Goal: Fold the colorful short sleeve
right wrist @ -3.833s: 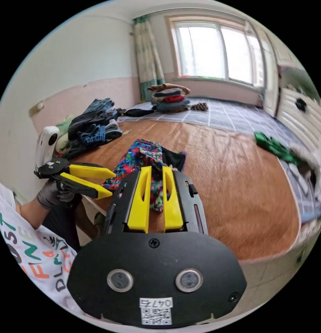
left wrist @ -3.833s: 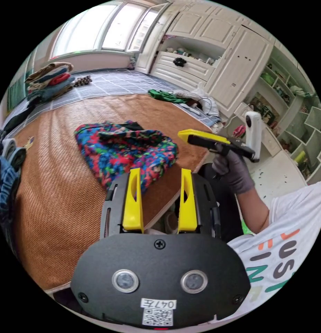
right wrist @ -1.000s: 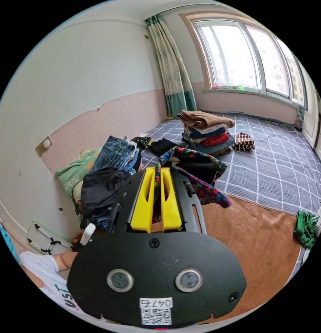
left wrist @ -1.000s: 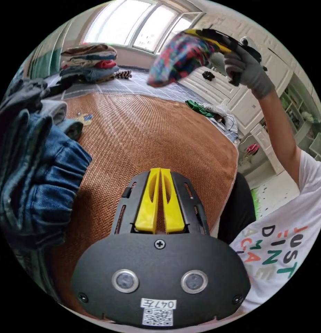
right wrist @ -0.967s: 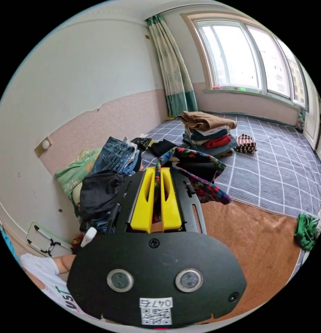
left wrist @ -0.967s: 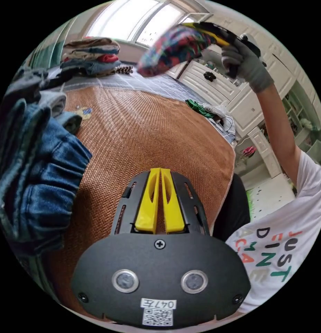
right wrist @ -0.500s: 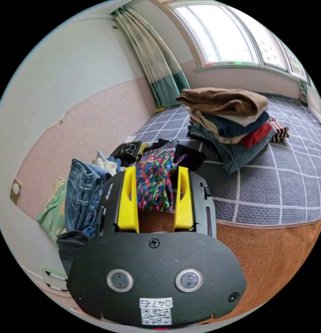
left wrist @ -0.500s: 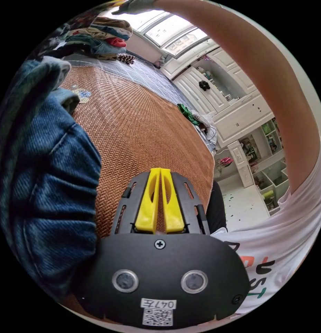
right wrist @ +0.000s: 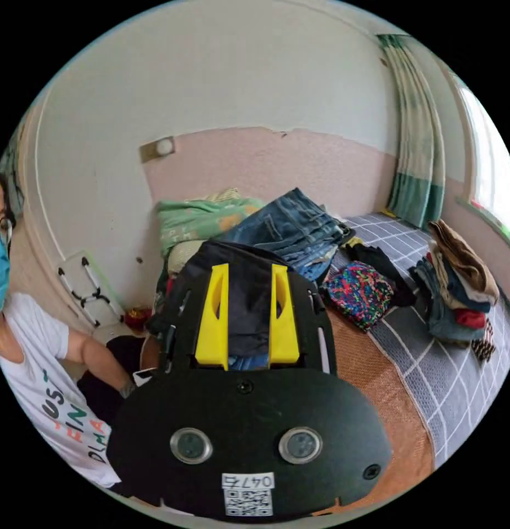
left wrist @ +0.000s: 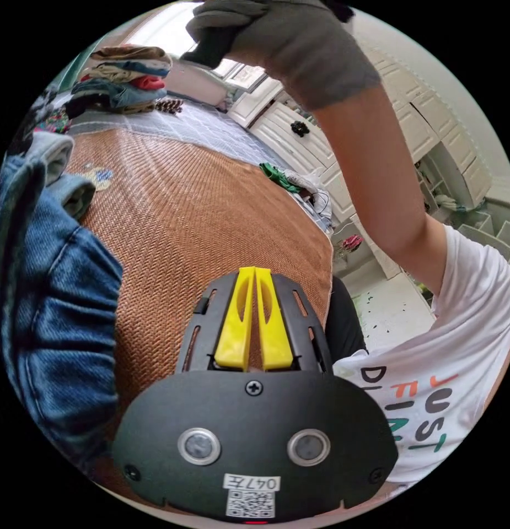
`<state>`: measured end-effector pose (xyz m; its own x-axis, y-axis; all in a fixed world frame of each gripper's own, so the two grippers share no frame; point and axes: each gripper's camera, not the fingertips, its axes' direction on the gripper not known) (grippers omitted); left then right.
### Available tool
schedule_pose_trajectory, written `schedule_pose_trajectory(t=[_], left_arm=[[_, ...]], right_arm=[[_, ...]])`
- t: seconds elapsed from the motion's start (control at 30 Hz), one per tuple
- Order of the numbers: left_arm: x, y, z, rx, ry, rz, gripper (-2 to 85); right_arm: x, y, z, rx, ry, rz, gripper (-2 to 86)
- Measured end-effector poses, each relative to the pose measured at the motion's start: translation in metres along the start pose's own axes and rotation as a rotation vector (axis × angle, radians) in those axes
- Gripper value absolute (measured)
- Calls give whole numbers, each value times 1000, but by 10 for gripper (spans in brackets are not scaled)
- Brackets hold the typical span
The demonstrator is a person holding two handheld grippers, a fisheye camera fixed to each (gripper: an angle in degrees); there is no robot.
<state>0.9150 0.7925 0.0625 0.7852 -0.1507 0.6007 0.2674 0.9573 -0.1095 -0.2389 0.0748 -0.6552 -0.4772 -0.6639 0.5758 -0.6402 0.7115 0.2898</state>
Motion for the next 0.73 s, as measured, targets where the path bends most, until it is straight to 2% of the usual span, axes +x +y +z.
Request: schedule_pose_trajectory(t=[0.13, 0.27, 0.4, 0.47, 0.6, 0.73], left_arm=[[23, 7, 13, -24, -25, 21, -10], [32, 22, 33, -70, -21, -12, -10], [26, 32, 43, -132, 28, -67, -10], [22, 36, 39, -127, 57, -95, -10], [12, 45, 32, -97, 124, -158, -10], [5, 53, 25, -65, 195, -201, -10]], right_arm=[[-179, -41, 24, -167, 3, -330, 77], [-322, -33, 70, -261, 184, -574, 86], [-399, 5, 115, -364, 379, -771, 100], [-423, 33, 132, -394, 544, -873, 81], [-434, 35, 90, -337, 590, -826, 22], [-388, 27, -26, -241, 580, -564, 5]])
